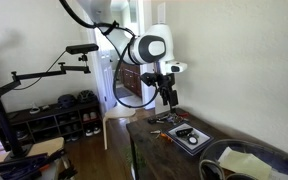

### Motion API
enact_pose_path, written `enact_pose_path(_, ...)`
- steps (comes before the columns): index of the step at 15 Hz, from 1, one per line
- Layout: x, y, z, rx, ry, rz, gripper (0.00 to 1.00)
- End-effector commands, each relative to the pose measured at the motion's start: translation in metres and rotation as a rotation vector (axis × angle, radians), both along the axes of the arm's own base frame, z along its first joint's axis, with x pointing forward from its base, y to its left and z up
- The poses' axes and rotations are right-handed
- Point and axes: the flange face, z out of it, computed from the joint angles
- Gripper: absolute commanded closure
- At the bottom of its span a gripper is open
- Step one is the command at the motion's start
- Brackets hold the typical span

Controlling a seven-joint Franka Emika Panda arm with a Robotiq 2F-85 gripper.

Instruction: Put the two sets of keys on top of the blue and white object.

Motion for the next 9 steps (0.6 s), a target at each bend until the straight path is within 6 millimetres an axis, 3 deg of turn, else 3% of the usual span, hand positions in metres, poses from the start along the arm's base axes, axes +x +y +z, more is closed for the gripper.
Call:
enact_pose_path(1, -0.006, 0.018, 0.003, 0.027, 0.022, -0.015, 0.00)
enact_pose_path(9, 0.004, 0.041, -0.018, 0.068, 0.053, -0.024, 0.00)
